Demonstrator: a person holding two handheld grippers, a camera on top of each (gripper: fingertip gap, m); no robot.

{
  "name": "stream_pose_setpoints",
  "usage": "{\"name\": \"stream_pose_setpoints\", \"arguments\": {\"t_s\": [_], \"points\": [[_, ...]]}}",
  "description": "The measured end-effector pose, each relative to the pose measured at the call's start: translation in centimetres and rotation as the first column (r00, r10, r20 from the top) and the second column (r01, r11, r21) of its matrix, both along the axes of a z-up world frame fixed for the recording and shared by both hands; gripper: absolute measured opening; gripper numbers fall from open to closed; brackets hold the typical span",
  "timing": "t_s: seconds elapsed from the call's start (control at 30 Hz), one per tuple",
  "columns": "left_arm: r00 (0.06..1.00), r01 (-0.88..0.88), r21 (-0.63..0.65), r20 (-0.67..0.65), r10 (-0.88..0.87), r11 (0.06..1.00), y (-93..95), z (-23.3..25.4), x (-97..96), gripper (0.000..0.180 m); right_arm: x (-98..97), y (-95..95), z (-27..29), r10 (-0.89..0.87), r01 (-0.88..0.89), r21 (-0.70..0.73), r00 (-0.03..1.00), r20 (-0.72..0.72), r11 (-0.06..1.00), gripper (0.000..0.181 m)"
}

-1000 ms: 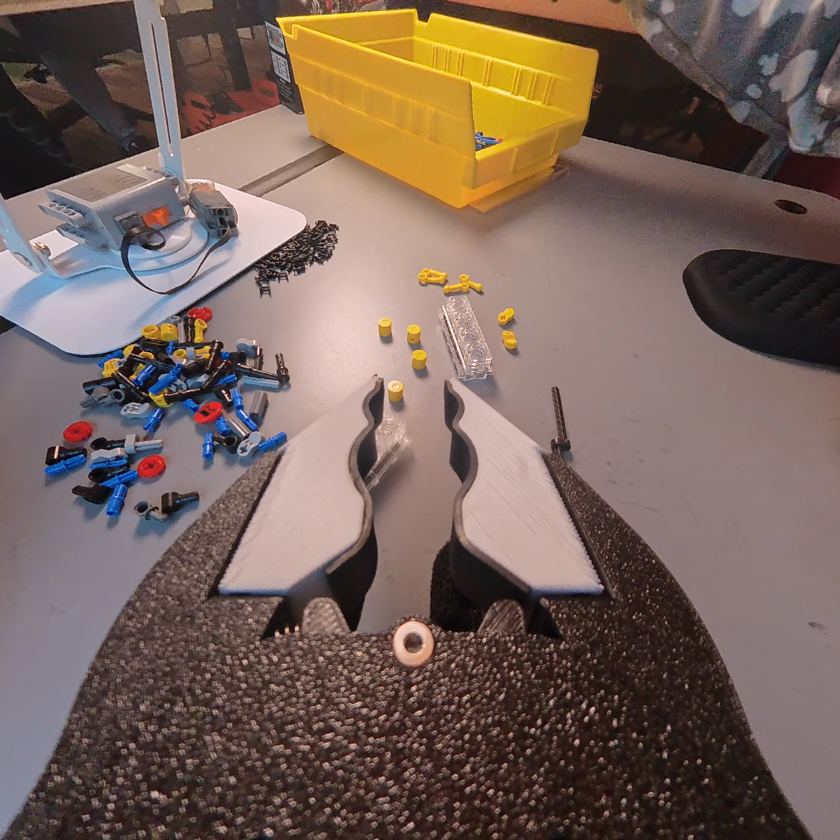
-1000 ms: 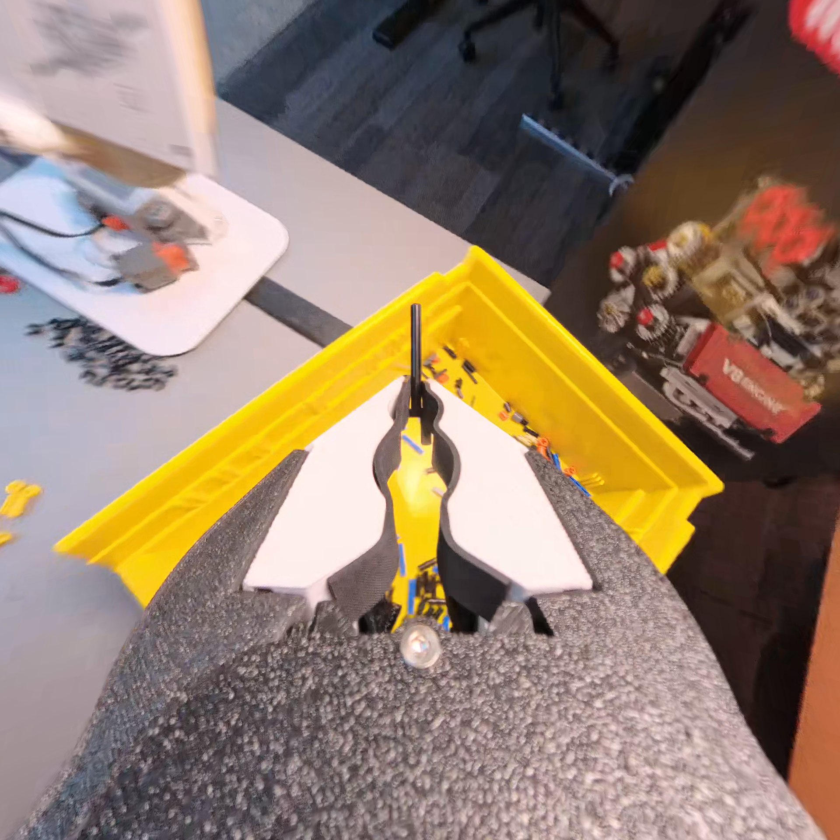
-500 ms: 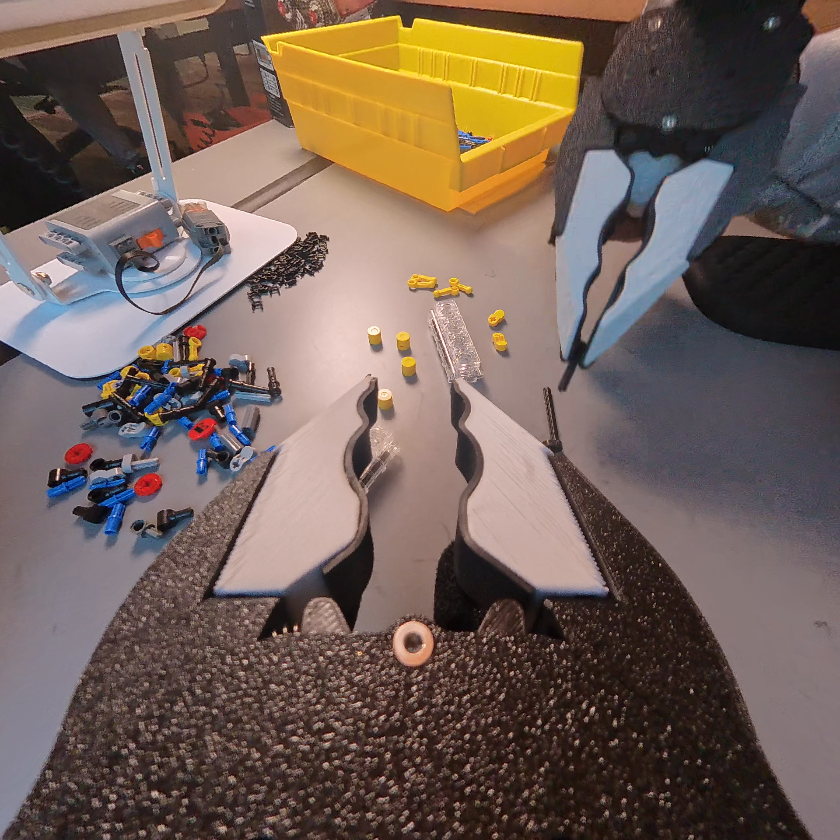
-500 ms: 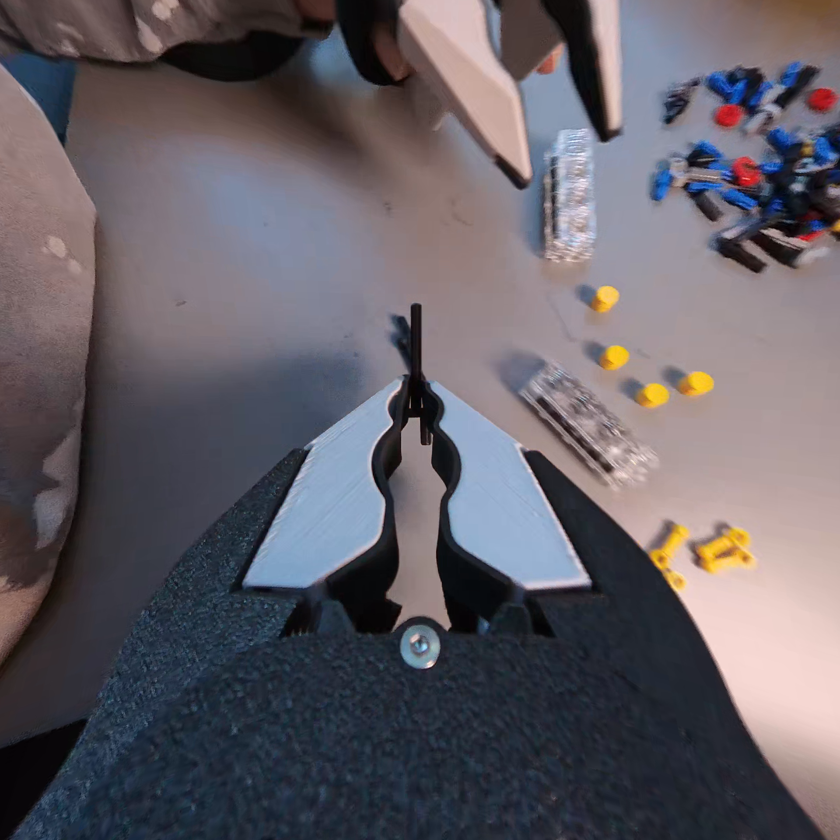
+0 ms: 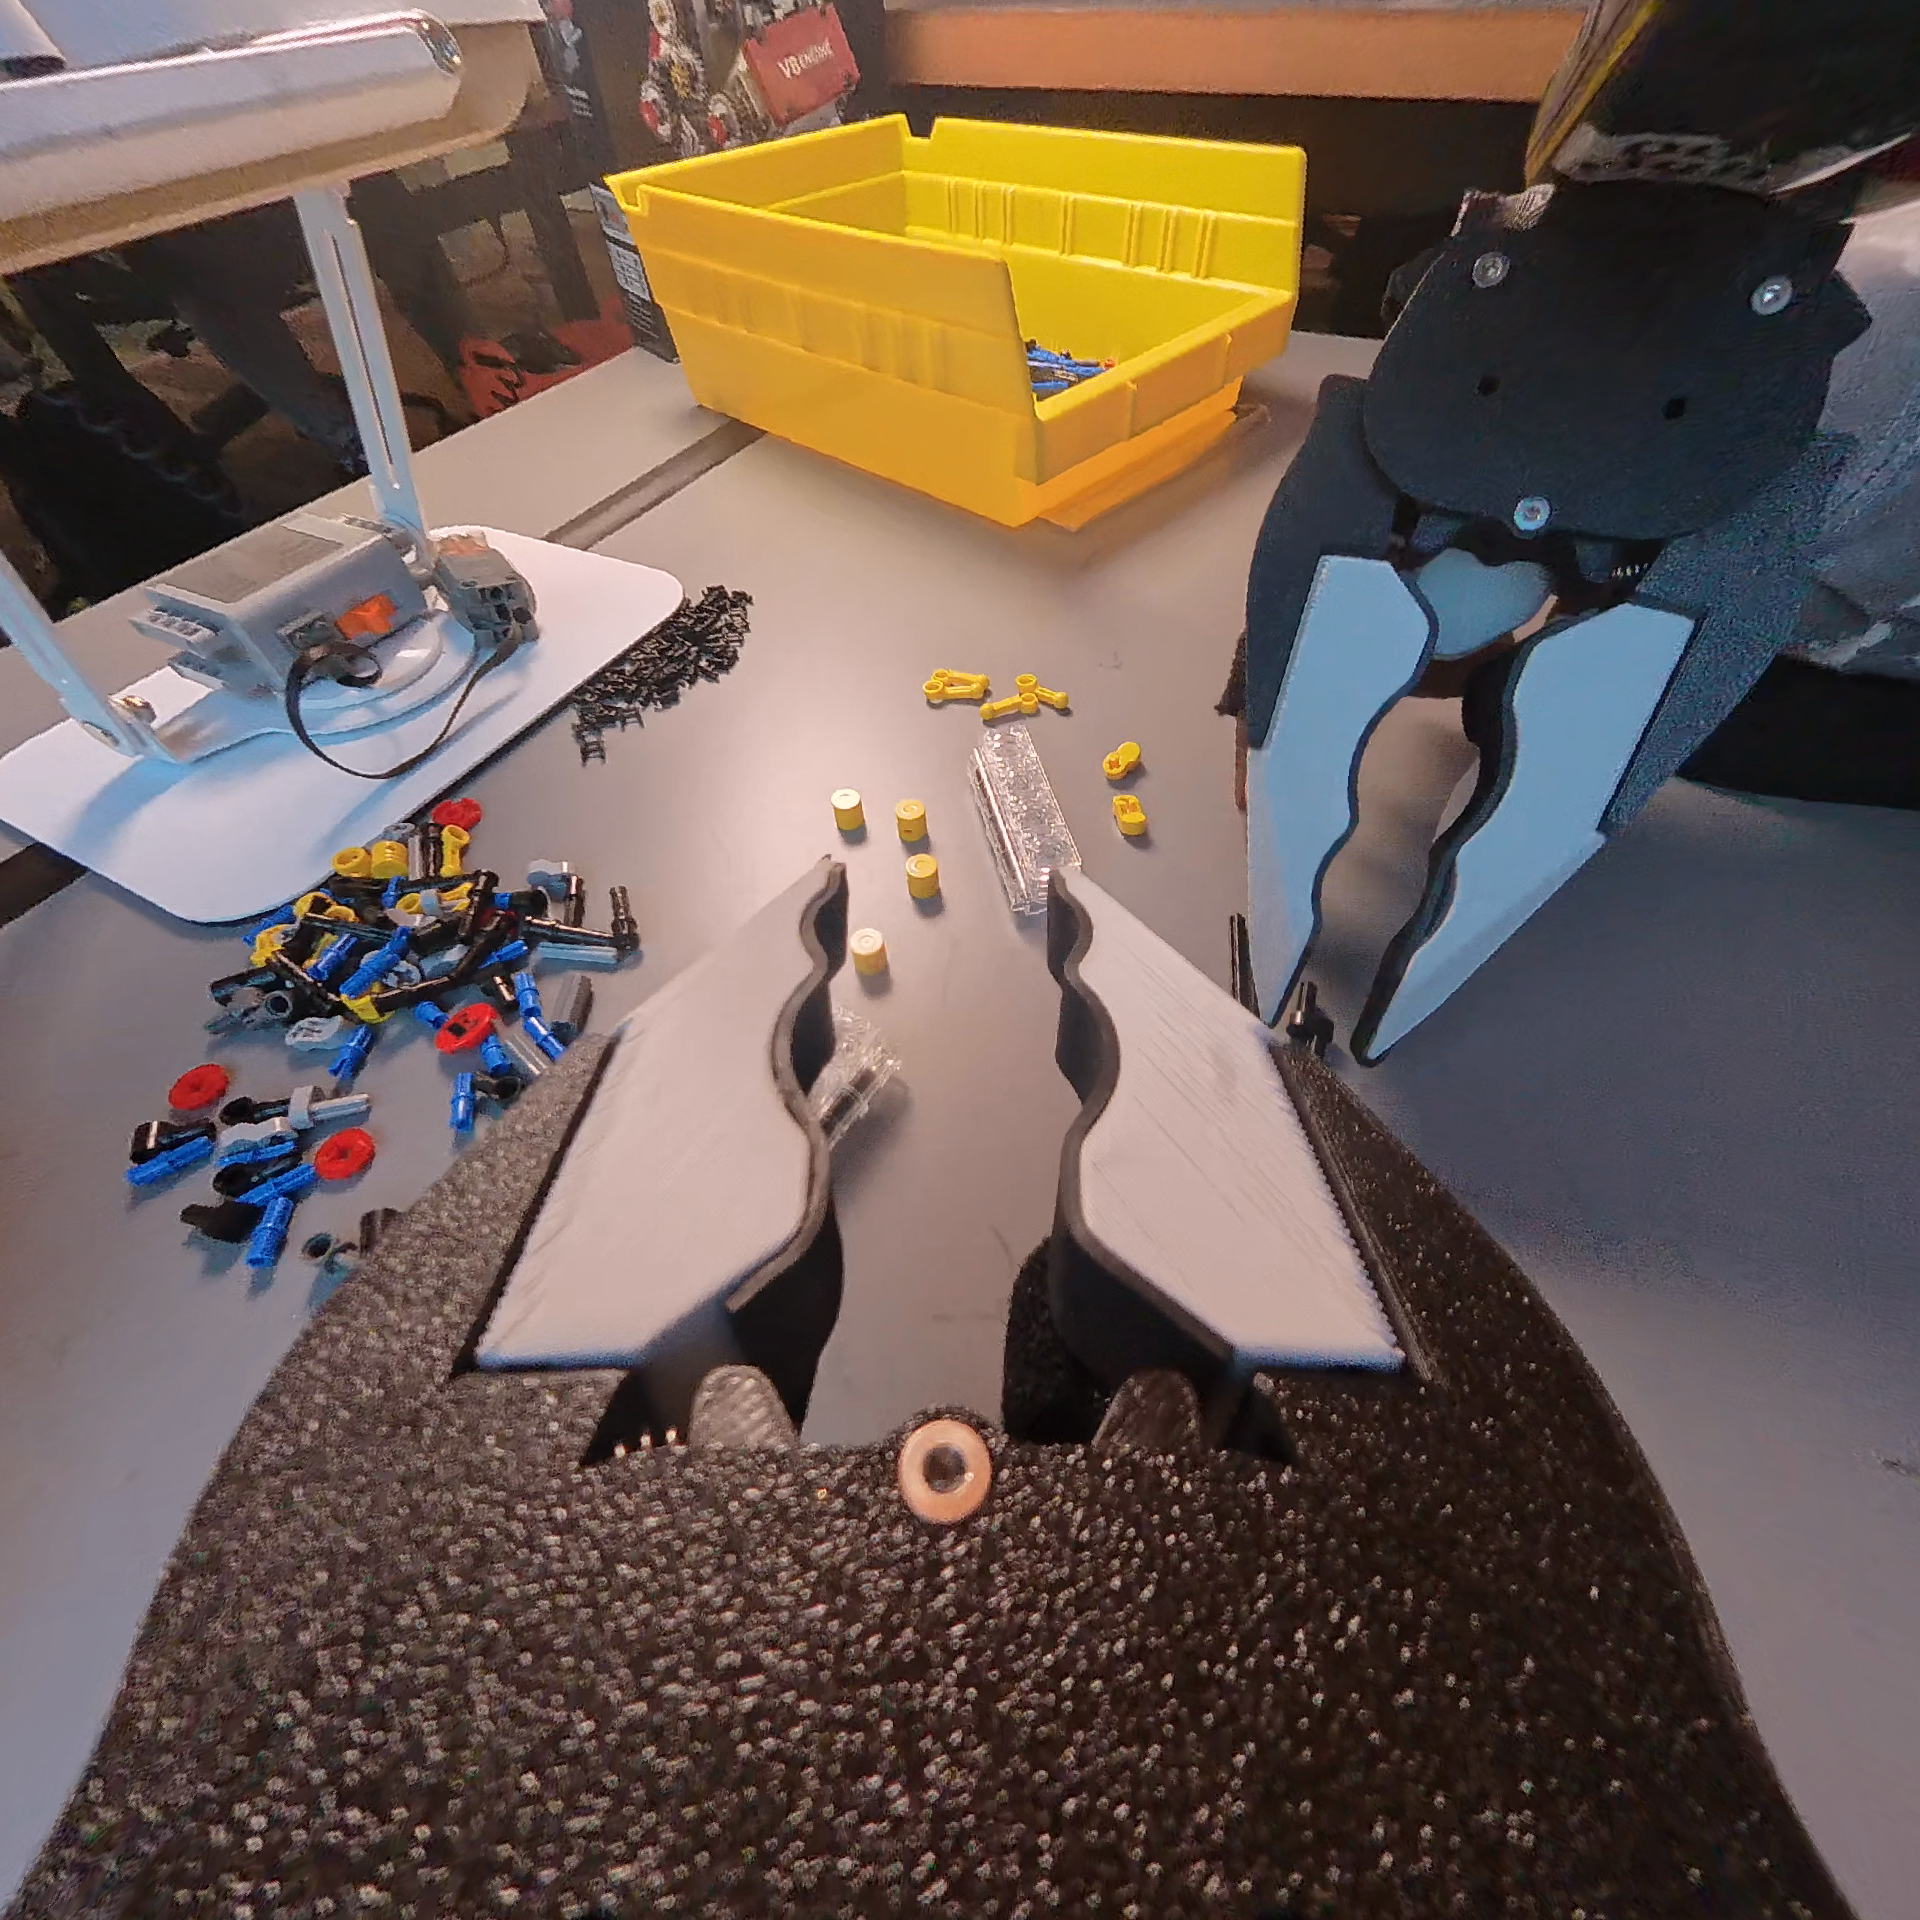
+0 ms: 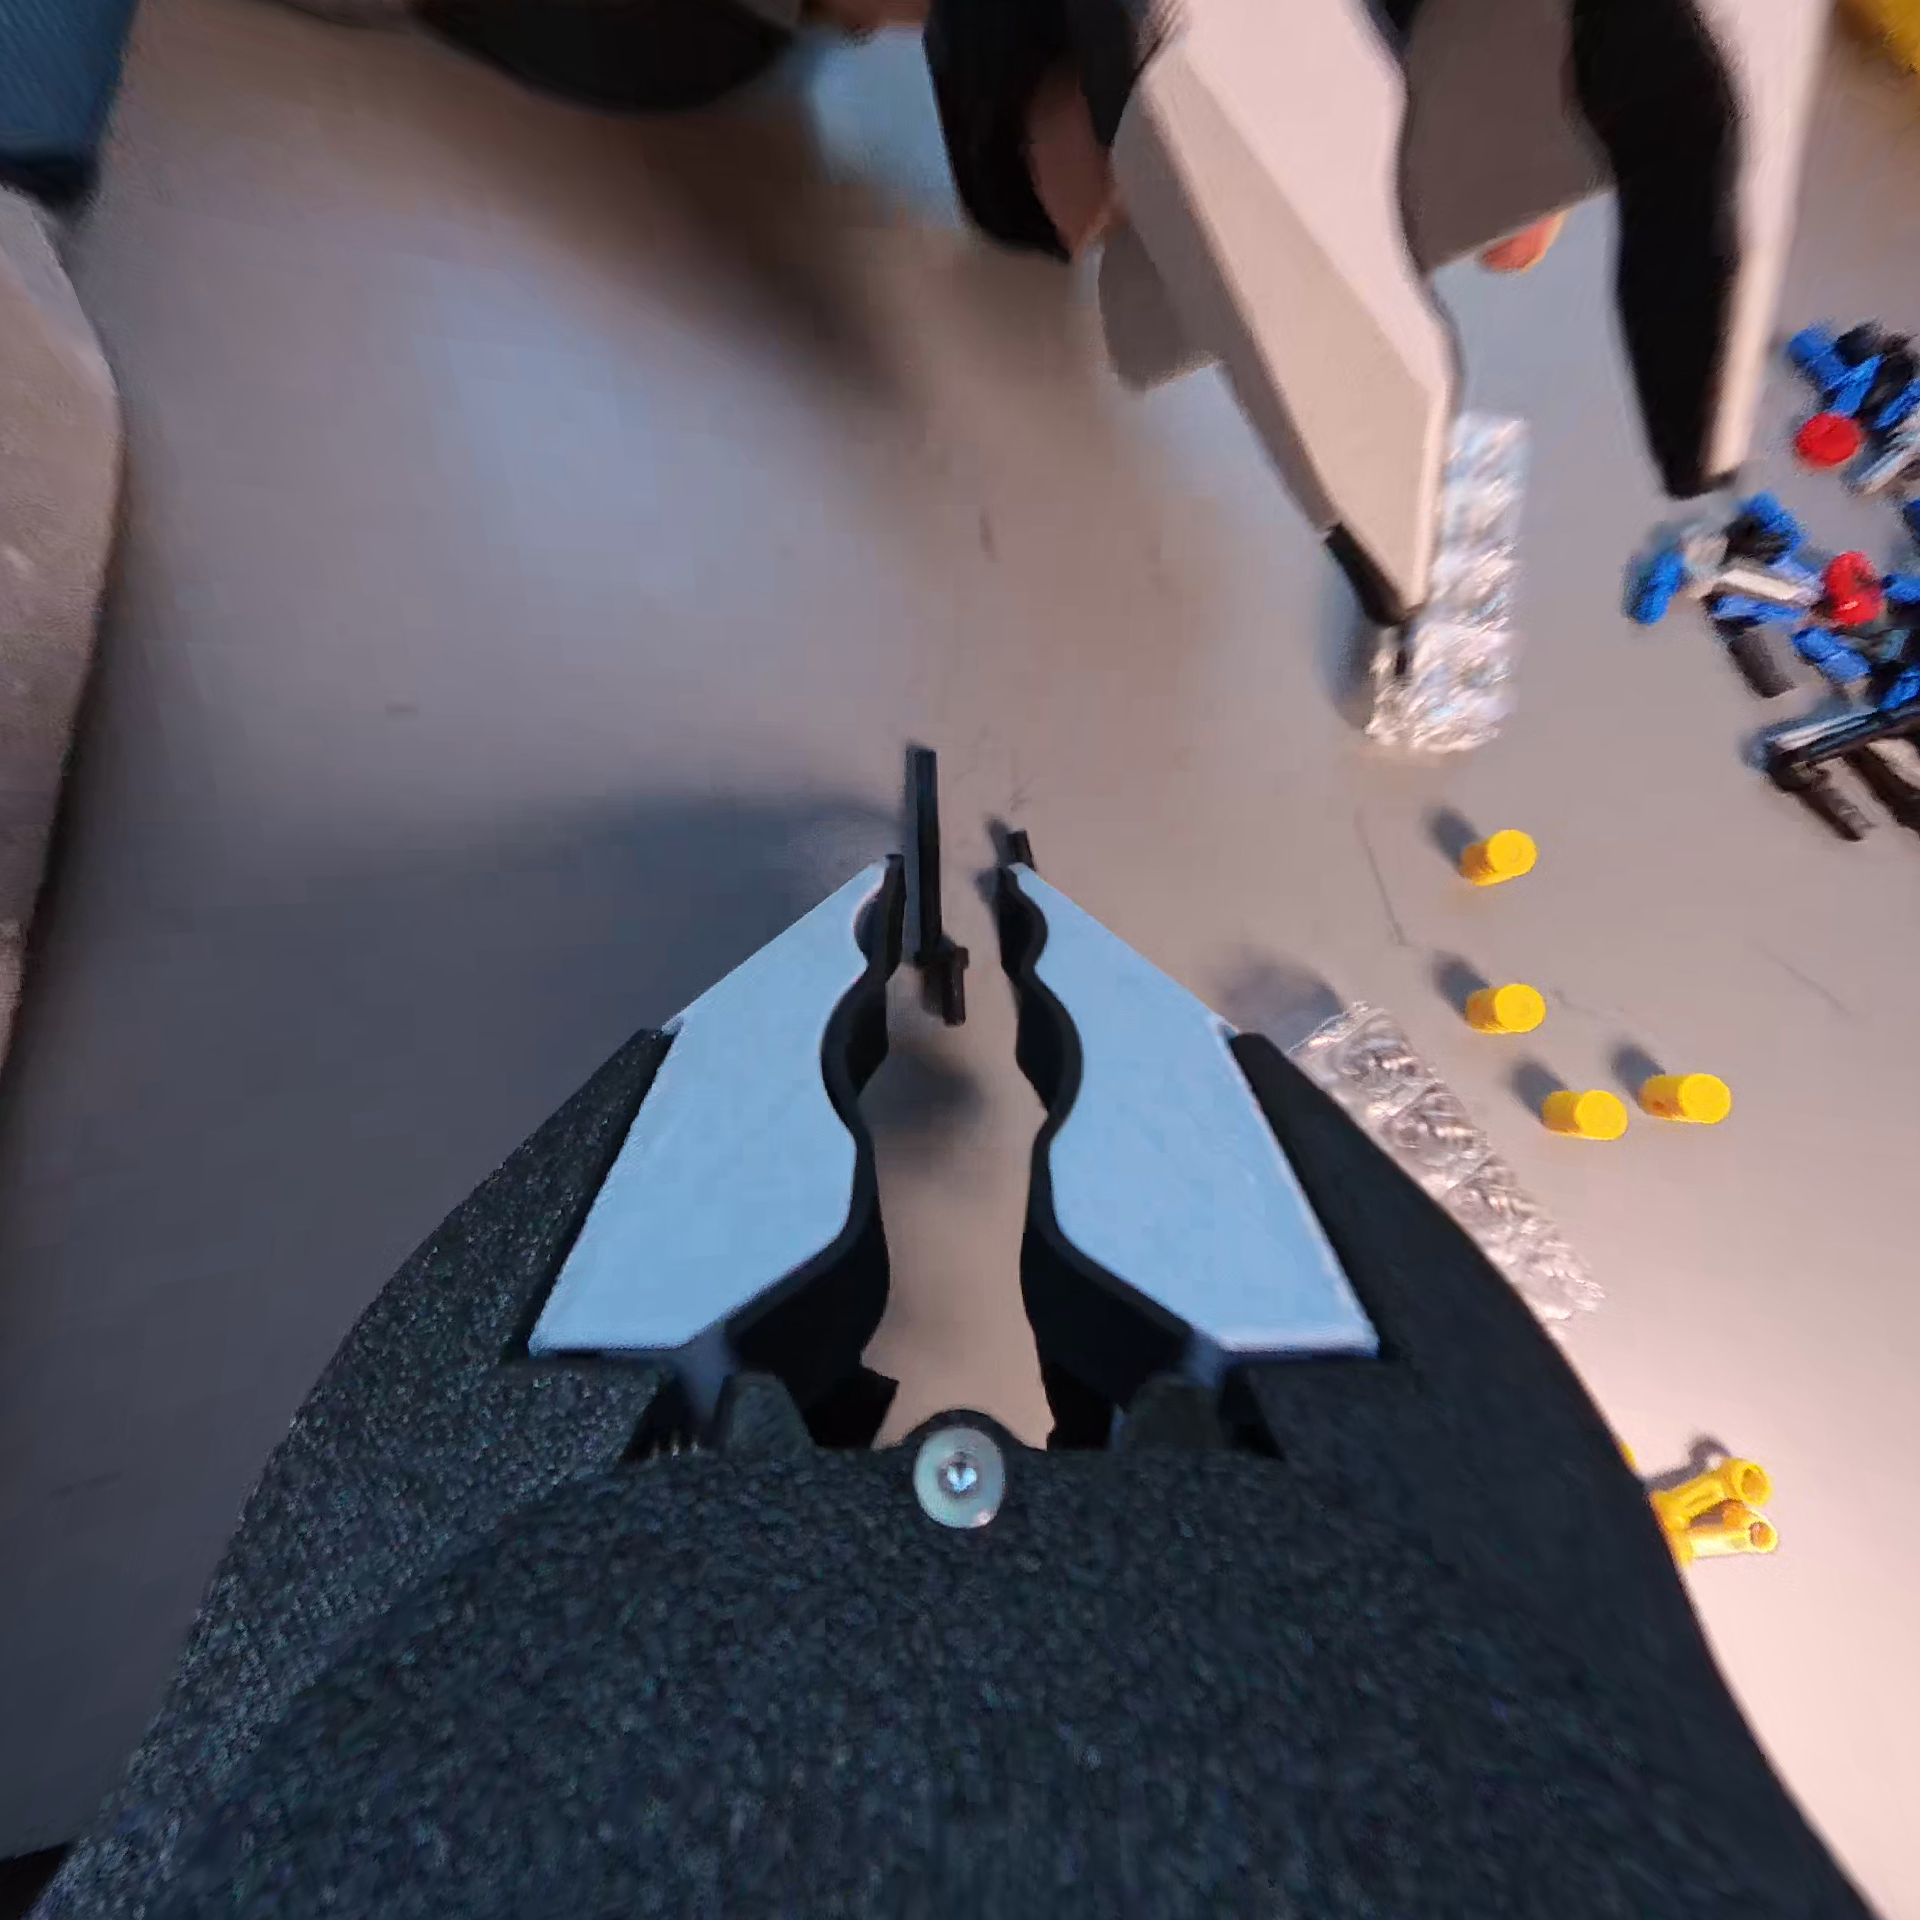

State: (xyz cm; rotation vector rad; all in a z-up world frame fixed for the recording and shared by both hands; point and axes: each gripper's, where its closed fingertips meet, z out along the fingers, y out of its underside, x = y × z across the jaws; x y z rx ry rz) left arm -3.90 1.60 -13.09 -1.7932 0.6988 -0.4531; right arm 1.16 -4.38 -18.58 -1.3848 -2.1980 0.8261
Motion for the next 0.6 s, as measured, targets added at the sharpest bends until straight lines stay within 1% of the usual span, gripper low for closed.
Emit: {"name": "stream_pose_setpoints", "arguments": {"t_s": [0.07,0.13,0.27,0.3,0.4,0.6], "points": [[0.999,-0.022,0.014,0.026,0.021,1.000,0.2,0.6,-0.3,0.039,-0.9,0.8,2.6,-0.054,0.039,-0.091,0.984,-0.168,0.995,0.022],[0.997,-0.044,0.029,0.061,0.042,0.999,0.4,1.1,-0.7,0.043,-1.4,2.8,5.1,-0.153,0.103,-0.162,0.930,-0.335,0.981,0.029],[0.988,-0.094,0.053,0.126,0.086,0.994,0.9,1.9,-1.7,0.048,-0.8,8.4,7.3,-0.336,0.290,-0.171,0.783,-0.523,0.942,0.038],[0.986,-0.104,0.054,0.138,0.095,0.993,1.0,2.0,-1.9,0.049,-0.5,9.3,7.8,-0.373,0.325,-0.186,0.746,-0.552,0.927,0.039],[0.981,-0.131,0.055,0.154,0.121,0.990,1.4,2.1,-2.6,0.051,0.3,11.2,9.6,-0.435,0.392,-0.218,0.641,-0.632,0.894,0.047],[0.971,-0.170,0.054,0.179,0.158,0.984,2.0,2.1,-3.5,0.055,0.9,12.8,10.8,-0.483,0.475,-0.223,0.545,-0.685,0.851,0.079]]}}
